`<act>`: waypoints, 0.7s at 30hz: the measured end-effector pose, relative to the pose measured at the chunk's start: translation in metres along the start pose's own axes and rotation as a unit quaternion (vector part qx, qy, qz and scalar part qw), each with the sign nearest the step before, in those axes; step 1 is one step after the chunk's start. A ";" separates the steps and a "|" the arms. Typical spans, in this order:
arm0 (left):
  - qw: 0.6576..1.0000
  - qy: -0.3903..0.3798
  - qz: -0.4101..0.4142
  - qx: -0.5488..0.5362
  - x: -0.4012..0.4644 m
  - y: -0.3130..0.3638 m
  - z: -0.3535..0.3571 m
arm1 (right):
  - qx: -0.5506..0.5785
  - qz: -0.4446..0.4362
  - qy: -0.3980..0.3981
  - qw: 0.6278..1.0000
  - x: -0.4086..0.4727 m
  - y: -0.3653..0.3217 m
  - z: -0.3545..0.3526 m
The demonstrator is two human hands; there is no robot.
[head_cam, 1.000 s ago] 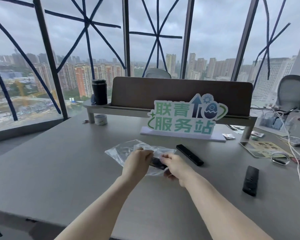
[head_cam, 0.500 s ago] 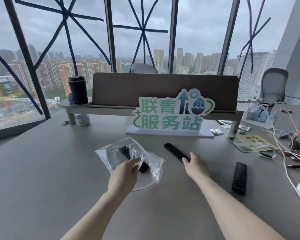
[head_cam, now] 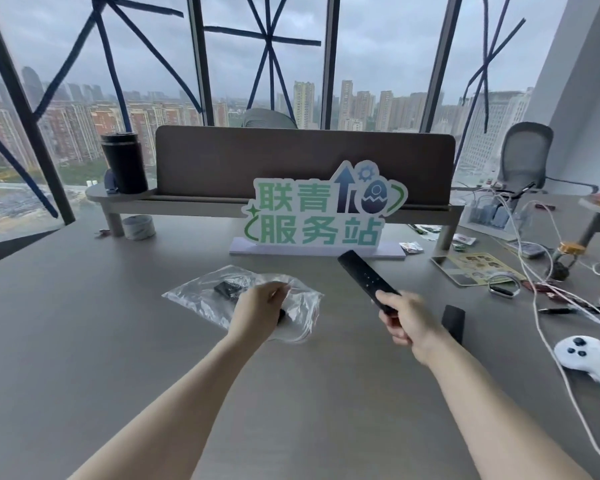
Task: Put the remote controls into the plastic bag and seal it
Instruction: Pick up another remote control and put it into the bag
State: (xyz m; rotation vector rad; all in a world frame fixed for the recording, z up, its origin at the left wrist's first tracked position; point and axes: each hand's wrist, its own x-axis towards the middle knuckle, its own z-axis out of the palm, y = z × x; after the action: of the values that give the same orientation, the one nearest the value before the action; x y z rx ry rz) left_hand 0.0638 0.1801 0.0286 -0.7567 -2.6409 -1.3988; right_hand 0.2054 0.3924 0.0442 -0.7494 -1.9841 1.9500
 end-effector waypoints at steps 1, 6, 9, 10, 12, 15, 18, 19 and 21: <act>1.000 0.001 0.010 -0.008 0.003 0.010 0.004 | 0.008 0.001 -0.036 0.999 -0.018 -0.006 -0.013; 0.999 -0.010 0.045 -0.025 -0.008 0.042 0.020 | -0.122 0.071 -0.159 0.977 -0.062 -0.012 -0.018; 0.999 -0.017 0.047 -0.007 -0.020 0.040 0.022 | -0.142 0.066 -0.172 0.973 -0.053 0.004 0.024; 0.999 -0.015 0.045 -0.003 -0.024 0.038 0.021 | -0.130 0.056 -0.175 0.974 -0.049 0.011 0.038; 0.999 -0.010 0.041 0.002 -0.029 0.032 0.018 | -0.121 0.032 -0.144 0.982 -0.044 0.022 0.056; 1.000 -0.004 0.026 0.010 -0.034 0.020 0.013 | -0.153 0.004 0.007 0.988 -0.044 0.028 0.038; 1.000 -0.004 0.009 0.010 -0.038 0.009 0.011 | -0.240 -0.005 0.173 0.955 -0.043 0.036 -0.012; 1.000 -0.006 0.008 0.013 -0.040 0.007 0.012 | -0.273 0.006 0.225 0.935 -0.043 0.038 -0.028; 1.000 -0.011 0.009 0.016 -0.044 0.003 0.014 | -0.332 0.035 0.302 0.893 -0.041 0.042 -0.050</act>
State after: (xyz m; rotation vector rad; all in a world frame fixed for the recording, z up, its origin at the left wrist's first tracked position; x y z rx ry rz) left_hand 0.1060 0.1750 0.0106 -0.7949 -2.6587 -1.3471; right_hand 0.2732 0.4118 0.0134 -1.3871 -2.1771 0.8309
